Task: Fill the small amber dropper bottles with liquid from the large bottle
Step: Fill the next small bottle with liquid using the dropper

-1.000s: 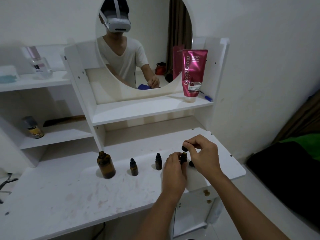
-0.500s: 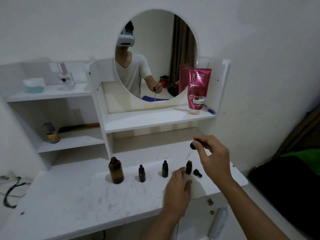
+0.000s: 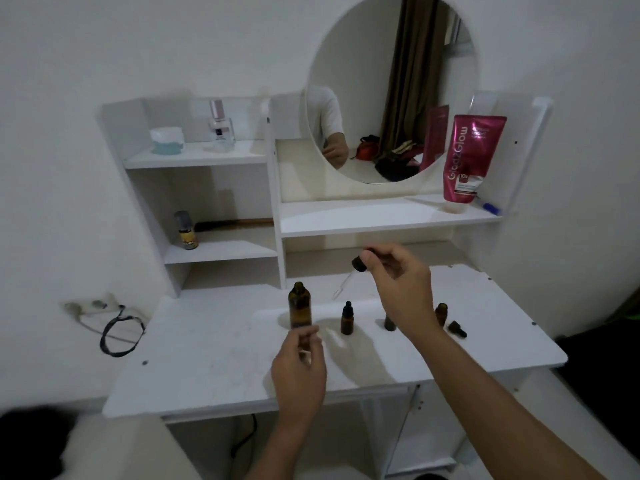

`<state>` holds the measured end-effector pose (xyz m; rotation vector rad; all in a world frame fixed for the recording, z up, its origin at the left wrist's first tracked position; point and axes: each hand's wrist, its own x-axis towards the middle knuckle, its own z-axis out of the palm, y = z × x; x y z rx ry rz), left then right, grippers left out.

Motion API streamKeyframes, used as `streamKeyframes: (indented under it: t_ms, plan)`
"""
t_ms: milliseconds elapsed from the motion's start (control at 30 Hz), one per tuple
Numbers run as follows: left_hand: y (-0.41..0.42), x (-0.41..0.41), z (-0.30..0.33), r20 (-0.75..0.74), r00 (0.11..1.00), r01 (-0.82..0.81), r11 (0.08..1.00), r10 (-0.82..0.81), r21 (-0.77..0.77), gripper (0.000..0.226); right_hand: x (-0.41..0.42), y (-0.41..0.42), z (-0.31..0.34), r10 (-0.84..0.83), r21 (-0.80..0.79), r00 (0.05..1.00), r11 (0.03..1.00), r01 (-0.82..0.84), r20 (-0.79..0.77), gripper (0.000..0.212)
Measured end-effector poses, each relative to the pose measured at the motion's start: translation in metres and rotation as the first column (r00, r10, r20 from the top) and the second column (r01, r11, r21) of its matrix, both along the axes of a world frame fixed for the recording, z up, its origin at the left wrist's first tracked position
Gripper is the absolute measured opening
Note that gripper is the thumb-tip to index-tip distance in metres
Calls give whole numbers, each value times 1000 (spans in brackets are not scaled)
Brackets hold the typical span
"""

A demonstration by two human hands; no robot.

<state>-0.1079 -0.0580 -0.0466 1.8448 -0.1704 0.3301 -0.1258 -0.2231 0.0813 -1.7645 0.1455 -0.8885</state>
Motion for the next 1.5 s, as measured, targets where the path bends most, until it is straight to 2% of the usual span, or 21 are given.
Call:
streamKeyframes:
  t_ms: [100, 200, 300, 400, 533, 700, 867, 967, 1133, 1367, 1500]
  plan:
    - [20, 22, 6, -24, 997, -68, 996, 67, -54, 25, 17, 20, 0, 44, 26, 999, 999, -44, 4, 14]
    - [26, 45, 5, -148, 988, 41, 999, -41, 0, 48, 31, 35, 4, 55, 53, 998, 997, -56, 22, 15]
    - [22, 57, 4, -189, 977, 111, 991, -97, 68, 68, 43, 43, 8, 57, 36, 997, 998, -59, 48, 13]
    - [18, 63, 3, -177, 980, 110, 987, -89, 114, 59, 52, 46, 8, 59, -3, 997, 998, -59, 43, 13]
    - [19, 68, -1, -155, 985, 92, 992, -77, 91, 42, 58, 50, 1, 79, -68, 997, 995, -79, 6, 13]
    - [20, 69, -3, -117, 990, 90, 989, -76, 114, 40, 66, 54, -5, 102, -73, 993, 992, -106, -56, 10]
    - [19, 69, -5, -116, 991, 84, 987, -68, 138, 40, 72, 57, -20, 109, -206, 970, 966, -155, -219, 8]
    - [19, 67, -4, -121, 990, 93, 987, -78, 129, 39, 74, 57, -27, 68, -230, 960, 964, -133, -272, 6]
    - [18, 65, -3, -144, 987, 94, 984, -72, 149, 41, 76, 57, -36, 28, -377, 965, 917, -128, -259, 8]
    - [17, 65, -1, -139, 989, 71, 983, -47, 171, 41, 74, 57, -29, 70, -343, 957, 924, -168, -280, 8]
    - [17, 65, 0, -134, 989, 82, 983, -60, 164, 45, 66, 52, -12, 103, -324, 975, 932, -164, -197, 11]
